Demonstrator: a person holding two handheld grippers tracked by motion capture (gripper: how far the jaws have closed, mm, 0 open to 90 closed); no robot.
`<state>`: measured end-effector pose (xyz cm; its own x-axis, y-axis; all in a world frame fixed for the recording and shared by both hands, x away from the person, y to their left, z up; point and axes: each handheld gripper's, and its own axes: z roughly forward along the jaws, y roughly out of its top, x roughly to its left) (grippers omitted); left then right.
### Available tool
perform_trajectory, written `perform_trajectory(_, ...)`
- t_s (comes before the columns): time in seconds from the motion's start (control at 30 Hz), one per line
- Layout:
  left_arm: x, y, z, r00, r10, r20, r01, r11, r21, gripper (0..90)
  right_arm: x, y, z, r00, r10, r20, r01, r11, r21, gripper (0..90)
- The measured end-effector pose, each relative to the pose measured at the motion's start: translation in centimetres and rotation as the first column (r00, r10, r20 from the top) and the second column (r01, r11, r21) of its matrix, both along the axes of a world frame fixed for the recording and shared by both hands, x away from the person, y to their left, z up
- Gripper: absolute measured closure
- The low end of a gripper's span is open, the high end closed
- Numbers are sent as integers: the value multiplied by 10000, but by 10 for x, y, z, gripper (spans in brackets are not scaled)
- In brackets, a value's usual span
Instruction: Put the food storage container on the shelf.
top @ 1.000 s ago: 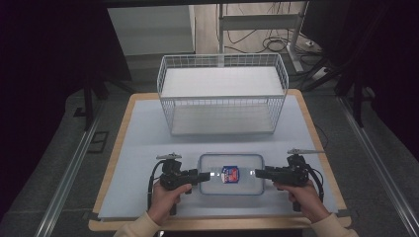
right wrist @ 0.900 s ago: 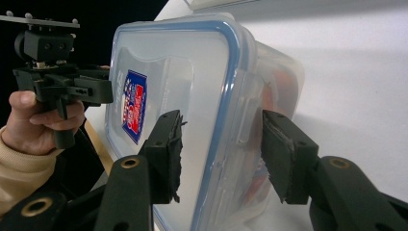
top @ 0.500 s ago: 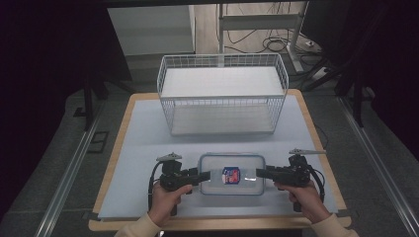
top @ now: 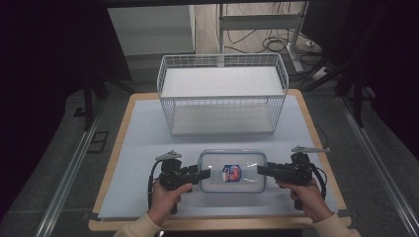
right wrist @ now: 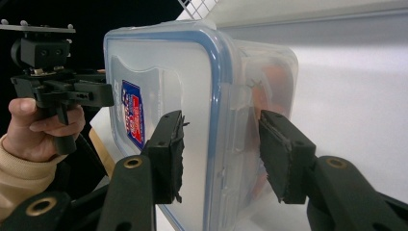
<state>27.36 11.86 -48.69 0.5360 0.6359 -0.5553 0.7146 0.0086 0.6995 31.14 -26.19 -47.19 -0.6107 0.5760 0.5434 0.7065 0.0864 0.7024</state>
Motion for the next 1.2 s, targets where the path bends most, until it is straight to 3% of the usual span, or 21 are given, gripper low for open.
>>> perform_trajectory(0.77,7,7,19,9991,61,418,-55,9999,-143,443,9,6,24,9975,94,695,-92,10000,-30,528)
perform_trajectory(1.2,12,8,36,9978,65,658,-53,9998,-176,443,12,8,43,9944,23,1058,-20,10000,-29,529)
